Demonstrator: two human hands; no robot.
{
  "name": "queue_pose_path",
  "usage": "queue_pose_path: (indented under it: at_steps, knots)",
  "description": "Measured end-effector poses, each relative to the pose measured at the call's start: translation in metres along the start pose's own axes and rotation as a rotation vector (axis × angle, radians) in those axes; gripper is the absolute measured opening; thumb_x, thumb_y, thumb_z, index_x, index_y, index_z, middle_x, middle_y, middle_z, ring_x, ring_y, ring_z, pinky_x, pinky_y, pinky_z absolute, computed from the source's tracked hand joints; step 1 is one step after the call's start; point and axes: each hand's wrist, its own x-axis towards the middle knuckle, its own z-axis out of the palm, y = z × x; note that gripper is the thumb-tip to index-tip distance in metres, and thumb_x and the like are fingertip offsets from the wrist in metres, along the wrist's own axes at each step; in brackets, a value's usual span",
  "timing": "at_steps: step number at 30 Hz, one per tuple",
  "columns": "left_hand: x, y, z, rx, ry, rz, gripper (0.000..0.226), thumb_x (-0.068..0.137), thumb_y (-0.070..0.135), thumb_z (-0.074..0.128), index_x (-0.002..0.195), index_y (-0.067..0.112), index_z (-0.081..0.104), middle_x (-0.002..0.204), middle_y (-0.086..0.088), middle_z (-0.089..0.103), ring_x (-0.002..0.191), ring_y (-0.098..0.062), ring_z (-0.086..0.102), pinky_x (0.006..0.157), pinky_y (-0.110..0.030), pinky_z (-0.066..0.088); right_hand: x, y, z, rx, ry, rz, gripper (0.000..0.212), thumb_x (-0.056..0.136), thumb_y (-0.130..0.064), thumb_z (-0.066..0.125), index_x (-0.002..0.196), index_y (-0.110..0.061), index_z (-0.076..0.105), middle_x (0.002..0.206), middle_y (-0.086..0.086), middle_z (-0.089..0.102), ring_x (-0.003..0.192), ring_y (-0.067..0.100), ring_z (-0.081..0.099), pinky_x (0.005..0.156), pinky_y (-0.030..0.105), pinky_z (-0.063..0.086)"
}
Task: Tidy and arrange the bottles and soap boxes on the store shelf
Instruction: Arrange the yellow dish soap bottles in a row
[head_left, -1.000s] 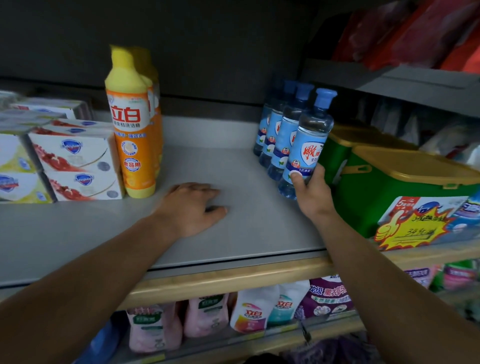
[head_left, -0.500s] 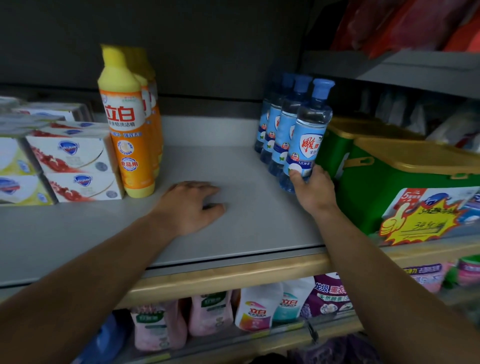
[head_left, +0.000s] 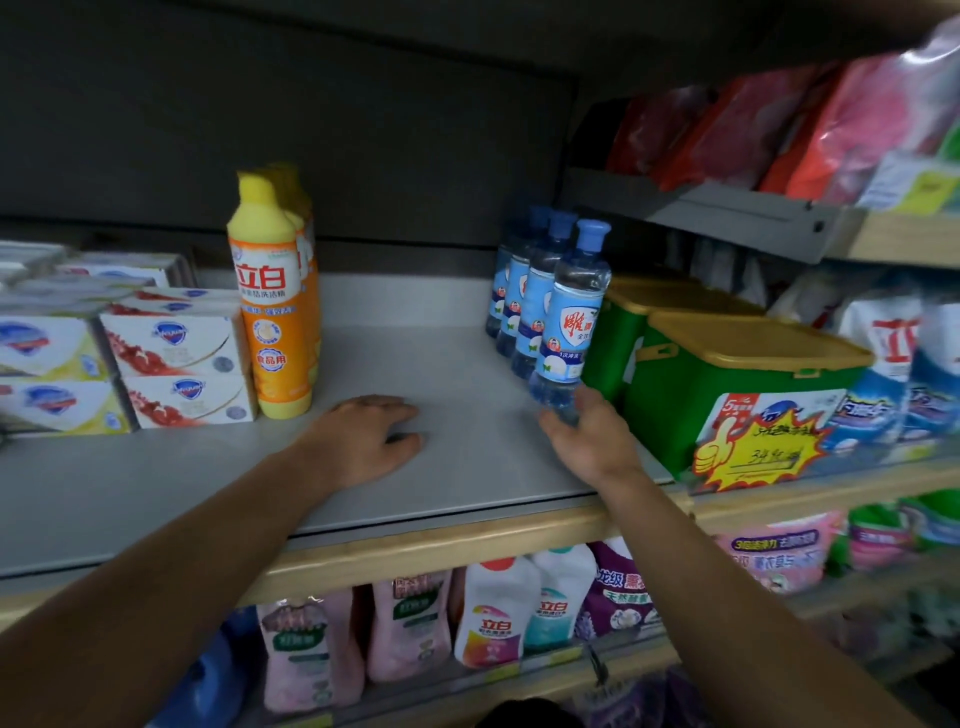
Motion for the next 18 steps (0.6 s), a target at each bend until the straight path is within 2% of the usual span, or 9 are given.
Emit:
queue_pose_path:
  at_steps: [4, 6, 11, 14, 16, 18]
  knots:
    - [-0.038, -0.018, -0.014, -0.055, -0.041, 0.077, 0.052, 0.093, 0.041, 0.058, 0.136, 0.012, 0.055, 0.145, -0.004, 0.050, 0.134, -0.015, 0.045, 0.108, -0.013, 0.022, -0.018, -0.028, 0.012, -0.033, -0.053, -0.066, 0.057, 0.091, -0.045, 0.060, 0.140, -0.018, 0.049, 0.143, 0.004, 0.051, 0.130, 0.023, 0.049, 0.105, 0.030, 0.037]
    - [-0.062, -0.033, -0.021, -0.076, -0.020, 0.073, 0.051, 0.091, 0.041, 0.063, 0.132, 0.011, 0.059, 0.139, -0.005, 0.055, 0.129, -0.016, 0.050, 0.105, -0.009, 0.022, -0.022, -0.056, 0.024, -0.005, -0.093, -0.133, 0.055, 0.091, -0.046, 0.059, 0.139, -0.020, 0.050, 0.142, 0.002, 0.052, 0.128, 0.020, 0.050, 0.105, 0.030, 0.038]
    - [-0.114, -0.081, -0.035, -0.097, 0.030, -0.037, 0.054, 0.090, 0.047, 0.060, 0.133, 0.014, 0.058, 0.139, -0.003, 0.056, 0.129, -0.014, 0.049, 0.106, -0.013, 0.025, -0.027, -0.143, 0.066, 0.099, -0.152, -0.340, 0.053, 0.088, -0.045, 0.062, 0.135, -0.022, 0.052, 0.137, -0.003, 0.055, 0.122, 0.015, 0.054, 0.106, 0.034, 0.042]
    - [-0.135, -0.100, -0.034, -0.088, 0.092, -0.114, 0.058, 0.090, 0.058, 0.051, 0.134, 0.021, 0.057, 0.142, 0.004, 0.053, 0.132, -0.011, 0.043, 0.108, -0.017, 0.028, -0.024, -0.192, 0.086, 0.150, -0.137, -0.414, 0.058, 0.086, -0.044, 0.065, 0.137, -0.021, 0.049, 0.138, -0.003, 0.052, 0.120, 0.017, 0.055, 0.104, 0.035, 0.044]
    - [-0.140, -0.101, -0.031, -0.092, 0.161, -0.152, 0.074, 0.081, 0.073, 0.034, 0.127, 0.023, 0.061, 0.134, 0.006, 0.059, 0.128, -0.011, 0.045, 0.103, -0.022, 0.036, -0.019, -0.222, 0.095, 0.204, -0.095, -0.446, 0.060, 0.085, -0.042, 0.068, 0.137, -0.021, 0.047, 0.138, -0.001, 0.050, 0.117, 0.020, 0.057, 0.102, 0.038, 0.046]
    - [-0.139, -0.099, -0.029, -0.073, 0.193, -0.143, 0.086, 0.073, 0.076, 0.020, 0.122, 0.021, 0.064, 0.128, 0.003, 0.062, 0.125, -0.015, 0.049, 0.099, -0.025, 0.042, -0.010, -0.249, 0.099, 0.265, -0.012, -0.472, 0.059, 0.085, -0.038, 0.069, 0.137, -0.021, 0.046, 0.134, 0.002, 0.050, 0.113, 0.022, 0.059, 0.097, 0.036, 0.048]
